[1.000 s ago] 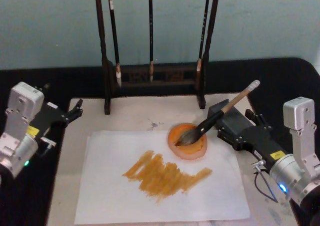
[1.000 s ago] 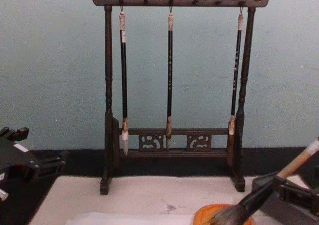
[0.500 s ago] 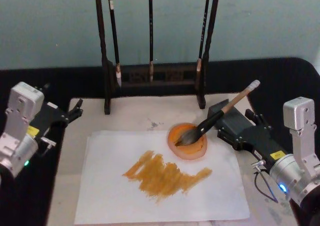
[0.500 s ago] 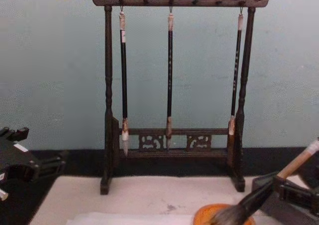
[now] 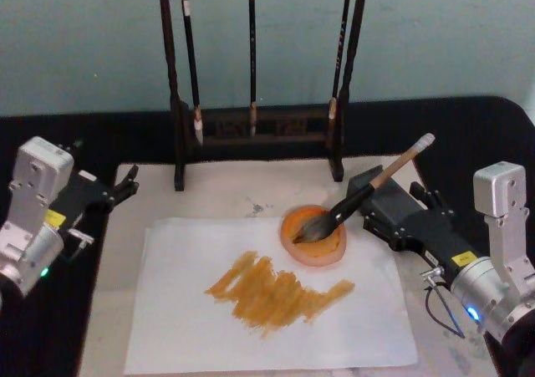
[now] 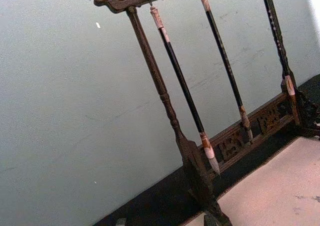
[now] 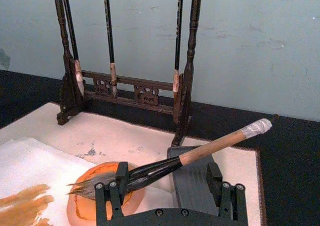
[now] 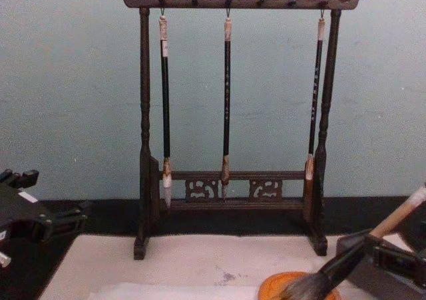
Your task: Pick up the brush from the inkstone, write on the paper, then place the brush back to its original position.
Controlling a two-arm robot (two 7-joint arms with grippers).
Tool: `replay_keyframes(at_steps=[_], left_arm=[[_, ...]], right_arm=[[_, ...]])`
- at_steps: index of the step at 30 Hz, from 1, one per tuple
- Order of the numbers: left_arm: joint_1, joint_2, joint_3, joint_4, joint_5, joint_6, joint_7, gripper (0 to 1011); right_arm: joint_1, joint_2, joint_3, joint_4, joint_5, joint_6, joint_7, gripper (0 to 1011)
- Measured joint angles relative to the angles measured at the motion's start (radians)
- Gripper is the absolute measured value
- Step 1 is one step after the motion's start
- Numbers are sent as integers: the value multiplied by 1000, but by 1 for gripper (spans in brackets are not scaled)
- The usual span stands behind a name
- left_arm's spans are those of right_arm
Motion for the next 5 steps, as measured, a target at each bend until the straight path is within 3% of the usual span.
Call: replay_keyframes(at_steps=[5], left_arm=[[0,0,0,0,0,0,0,1010]], right_arm=[[0,0,0,0,0,0,0,1000]])
